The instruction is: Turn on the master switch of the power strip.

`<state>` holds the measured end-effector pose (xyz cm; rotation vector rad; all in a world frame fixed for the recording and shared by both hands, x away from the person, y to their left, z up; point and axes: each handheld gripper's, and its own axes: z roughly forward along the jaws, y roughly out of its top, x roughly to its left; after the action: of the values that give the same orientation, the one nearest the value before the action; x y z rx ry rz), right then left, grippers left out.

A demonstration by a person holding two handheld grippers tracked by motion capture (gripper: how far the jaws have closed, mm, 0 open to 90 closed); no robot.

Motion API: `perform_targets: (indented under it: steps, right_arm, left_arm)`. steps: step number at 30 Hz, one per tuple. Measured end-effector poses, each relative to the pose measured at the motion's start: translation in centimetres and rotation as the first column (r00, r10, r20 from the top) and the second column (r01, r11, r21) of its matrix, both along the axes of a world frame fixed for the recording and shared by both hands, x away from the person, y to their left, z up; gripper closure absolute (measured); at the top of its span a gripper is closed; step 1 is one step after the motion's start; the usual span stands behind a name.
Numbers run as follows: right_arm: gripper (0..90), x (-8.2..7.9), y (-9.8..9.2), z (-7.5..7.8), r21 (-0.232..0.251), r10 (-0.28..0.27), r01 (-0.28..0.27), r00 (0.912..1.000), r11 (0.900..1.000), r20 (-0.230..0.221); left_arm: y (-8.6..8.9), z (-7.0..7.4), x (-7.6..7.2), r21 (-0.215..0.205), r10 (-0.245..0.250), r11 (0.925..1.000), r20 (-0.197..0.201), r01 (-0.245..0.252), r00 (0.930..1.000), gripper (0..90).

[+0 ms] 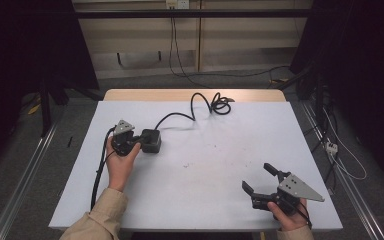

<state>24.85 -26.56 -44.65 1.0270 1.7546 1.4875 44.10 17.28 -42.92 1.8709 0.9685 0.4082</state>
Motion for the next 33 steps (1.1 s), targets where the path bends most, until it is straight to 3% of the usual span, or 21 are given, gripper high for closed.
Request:
perform_targets:
  steps: [23, 29, 32, 33]
  right_arm:
    - [5.6, 0.11, -0.08, -0.12, 0.002, -0.001, 0.001, 1.0000, 1.000, -0.005]
    - [5.5, 0.14, -0.08, -0.08, 0.003, -0.001, 0.001, 1.0000, 1.000, -0.001]
    - [5.5, 0.18, -0.05, -0.07, 0.004, 0.001, -0.001, 1.0000, 1.000, 0.000]
    - [5.5, 0.19, -0.03, -0.06, 0.005, 0.001, -0.001, 1.0000, 1.000, -0.001]
  left_arm:
    - [-0.21, 0.03, -0.18, 0.020, 0.009, 0.9998, 0.016, -0.009, 0.9998, 90.0]
    - [-0.08, -0.08, -0.14, -0.006, 0.014, 0.9999, 0.013, -0.014, 0.9998, 90.0]
    - [-0.04, -0.14, -0.18, -0.002, 0.028, 0.9996, 0.039, -0.028, 0.9988, 86.6]
    - [0.14, -0.15, -0.16, -0.015, 0.033, 0.9994, 0.024, -0.032, 0.9992, 85.9]
